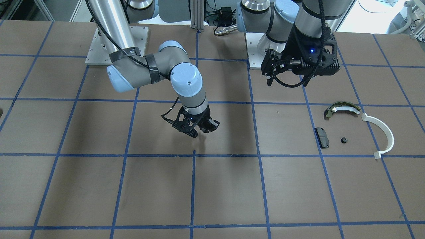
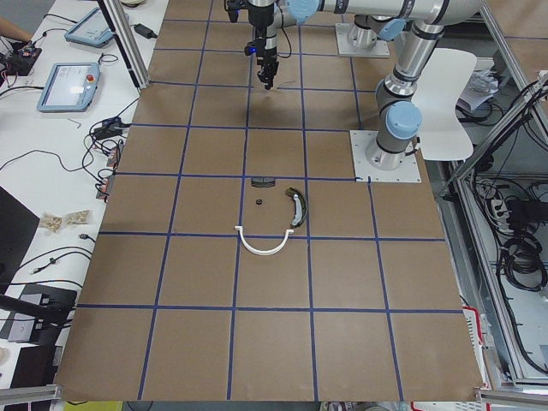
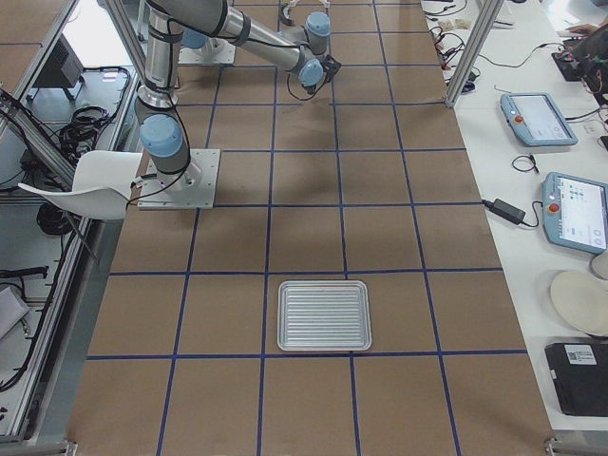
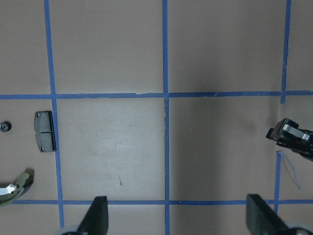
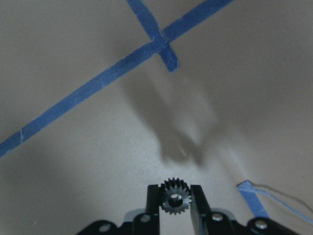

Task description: Place bearing gear from tray to pile

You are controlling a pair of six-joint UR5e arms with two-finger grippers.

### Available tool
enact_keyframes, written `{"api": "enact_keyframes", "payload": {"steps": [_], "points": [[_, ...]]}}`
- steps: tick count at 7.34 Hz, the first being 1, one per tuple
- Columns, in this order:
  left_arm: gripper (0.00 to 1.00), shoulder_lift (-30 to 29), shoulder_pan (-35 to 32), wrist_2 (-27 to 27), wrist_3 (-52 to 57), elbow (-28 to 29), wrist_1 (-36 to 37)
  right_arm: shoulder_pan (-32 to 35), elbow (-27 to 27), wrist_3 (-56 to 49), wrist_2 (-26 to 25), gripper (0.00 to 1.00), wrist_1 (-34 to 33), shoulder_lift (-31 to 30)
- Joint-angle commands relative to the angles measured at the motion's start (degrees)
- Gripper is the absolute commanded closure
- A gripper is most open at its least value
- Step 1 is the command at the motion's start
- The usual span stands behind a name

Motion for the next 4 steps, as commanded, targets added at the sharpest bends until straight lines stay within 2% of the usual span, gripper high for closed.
{"api": "enact_keyframes", "payload": {"steps": [1, 3, 4], "points": [[0.00, -0.1, 0.0, -0.2, 0.1, 0.0, 0.3, 0.7, -0.7, 0.2, 0.1, 0.00, -0.2, 0.1], [0.00, -0.1, 0.0, -0.2, 0.1, 0.0, 0.4, -2.9, -2.2, -5.3, -3.1, 0.00, 2.2, -2.6], [0.00, -0.2, -0.1, -0.3, 0.0, -0.1, 0.4, -6.7, -2.8, -13.7, -5.2, 0.00, 7.9, -5.4]]}}
